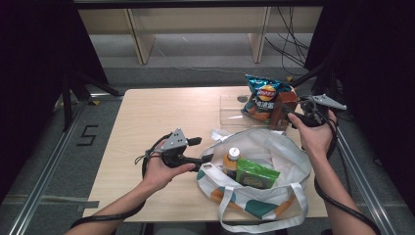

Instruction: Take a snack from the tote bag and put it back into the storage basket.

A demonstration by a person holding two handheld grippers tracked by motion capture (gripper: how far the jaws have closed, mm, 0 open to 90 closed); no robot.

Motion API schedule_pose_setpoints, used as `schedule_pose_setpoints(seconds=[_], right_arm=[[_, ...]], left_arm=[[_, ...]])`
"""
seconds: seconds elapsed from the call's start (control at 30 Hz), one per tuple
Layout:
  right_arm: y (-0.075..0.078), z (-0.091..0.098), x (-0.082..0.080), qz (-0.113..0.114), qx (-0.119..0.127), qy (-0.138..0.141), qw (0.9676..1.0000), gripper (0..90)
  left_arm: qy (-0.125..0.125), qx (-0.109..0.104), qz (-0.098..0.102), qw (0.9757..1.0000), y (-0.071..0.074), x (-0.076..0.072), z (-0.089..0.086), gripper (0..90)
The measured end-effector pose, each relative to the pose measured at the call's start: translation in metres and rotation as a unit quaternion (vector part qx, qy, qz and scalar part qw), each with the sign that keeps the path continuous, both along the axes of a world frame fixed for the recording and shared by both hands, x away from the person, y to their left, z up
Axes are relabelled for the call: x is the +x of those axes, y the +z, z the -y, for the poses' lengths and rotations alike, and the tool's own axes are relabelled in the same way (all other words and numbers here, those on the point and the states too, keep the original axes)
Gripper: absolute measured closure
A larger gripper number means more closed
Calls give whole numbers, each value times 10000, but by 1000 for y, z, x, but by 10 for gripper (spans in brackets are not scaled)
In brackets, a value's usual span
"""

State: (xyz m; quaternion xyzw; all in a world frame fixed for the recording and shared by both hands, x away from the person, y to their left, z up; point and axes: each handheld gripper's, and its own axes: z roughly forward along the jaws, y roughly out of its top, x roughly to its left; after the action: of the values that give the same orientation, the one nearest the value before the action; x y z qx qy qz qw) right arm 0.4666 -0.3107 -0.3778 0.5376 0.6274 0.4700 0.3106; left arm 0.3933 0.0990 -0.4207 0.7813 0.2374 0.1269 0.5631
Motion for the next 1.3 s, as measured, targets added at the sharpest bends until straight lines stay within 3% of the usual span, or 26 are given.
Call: schedule_pose_setpoints(seconds=[0.1, 0.17, 0.2, 0.37, 0.4, 0.6, 0.63, 0.73, 0.8, 0.87, 0.9, 0.93, 1.03, 1.3], right_arm=[[2, 0, -11, -6, 95, 56, 9999, 250], [4, 2, -19, -40, -36, 153, 9999, 264], [3, 1, -24, 36, 52, 211, 9998, 269], [6, 0, -42, -2, 130, 336, 9994, 295], [6, 1, -44, 85, 57, 408, 9991, 296], [11, -1, -64, 12, 268, 654, 9975, 340], [11, 0, -65, 123, 151, 706, 9973, 348], [12, -3, -74, 49, 269, 832, 9962, 371], [13, -5, -79, 29, 269, 965, 9950, 387], [12, -6, -83, 106, 111, 1152, 9932, 404], [12, -9, -86, 19, 257, 1146, 9931, 412], [12, -8, -88, 46, 159, 1273, 9917, 424], [11, -13, -96, 84, 177, 1451, 9892, 443], [7, -27, -111, -76, 327, 2060, 9780, 477]], left_arm=[[42, -17, -42, 10000, 0, 0, 0, 264], [3, 7, 4, 10000, 0, 0, 0, 265], [5, 8, 1, 10000, 0, 0, 0, 264], [49, -14, -39, 10000, -1, -1, 0, 264], [41, -1, -27, 10000, -1, -1, 0, 264], [52, -20, -36, 10000, 0, -1, 0, 264], [53, -28, -24, 10000, 0, 0, 0, 264], [63, -41, -24, 10000, 1, 1, 0, 264], [30, -76, -23, 10000, 1, 1, 0, 264], [22, -66, -13, 10000, 1, 1, 0, 264], [26, -70, -14, 10000, 1, 1, 0, 265], [37, -65, -17, 10000, 1, 0, 0, 264], [63, -36, -18, 10000, 2, 0, 0, 264], [63, -27, -9, 10000, 2, 0, 0, 264]])
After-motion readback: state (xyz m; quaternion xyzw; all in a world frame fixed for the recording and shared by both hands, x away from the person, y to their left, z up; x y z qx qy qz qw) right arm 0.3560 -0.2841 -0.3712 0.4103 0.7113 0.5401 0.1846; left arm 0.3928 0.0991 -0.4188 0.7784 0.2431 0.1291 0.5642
